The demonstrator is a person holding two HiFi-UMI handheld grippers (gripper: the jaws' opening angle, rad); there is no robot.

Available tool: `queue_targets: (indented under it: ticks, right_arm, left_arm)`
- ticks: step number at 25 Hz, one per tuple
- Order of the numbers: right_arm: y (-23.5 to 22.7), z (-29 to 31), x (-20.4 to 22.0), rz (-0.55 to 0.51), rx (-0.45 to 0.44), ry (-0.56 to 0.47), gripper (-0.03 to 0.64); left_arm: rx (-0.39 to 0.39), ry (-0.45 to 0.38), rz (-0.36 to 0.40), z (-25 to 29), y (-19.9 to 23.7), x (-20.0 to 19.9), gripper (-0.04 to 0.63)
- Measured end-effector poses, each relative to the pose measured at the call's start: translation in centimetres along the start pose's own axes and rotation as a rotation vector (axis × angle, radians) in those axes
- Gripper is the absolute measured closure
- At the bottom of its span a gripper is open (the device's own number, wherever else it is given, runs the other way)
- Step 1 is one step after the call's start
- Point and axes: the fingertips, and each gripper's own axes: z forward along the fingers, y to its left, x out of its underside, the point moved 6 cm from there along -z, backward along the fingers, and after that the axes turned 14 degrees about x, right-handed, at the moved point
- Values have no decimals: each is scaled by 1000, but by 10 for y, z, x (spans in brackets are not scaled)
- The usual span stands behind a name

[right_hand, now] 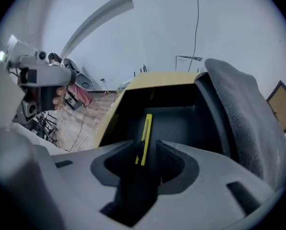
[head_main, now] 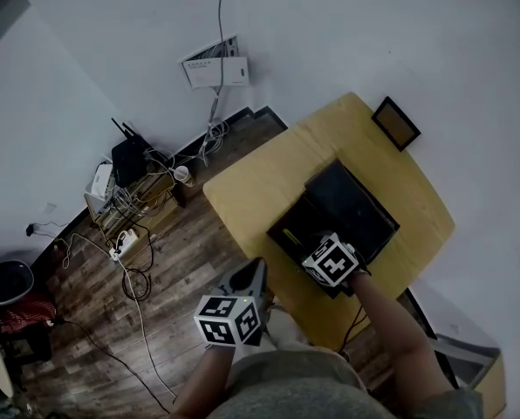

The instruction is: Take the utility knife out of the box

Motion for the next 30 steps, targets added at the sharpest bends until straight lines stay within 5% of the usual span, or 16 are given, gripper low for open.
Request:
queue_targets:
  ticks: [9,12,30]
  right_arm:
    - [3,-1,-1,-81,67,3,505]
    - [-1,0,0,-101,108,-3,569]
    - [-2,-26,-2,-31,181,-33,572]
  left_arm:
    - [-10,0,-11,1,8,-1,592]
    - [-10,-3,-11,1,8,-3,591]
    - [14,-17,11,-17,1,-4,591]
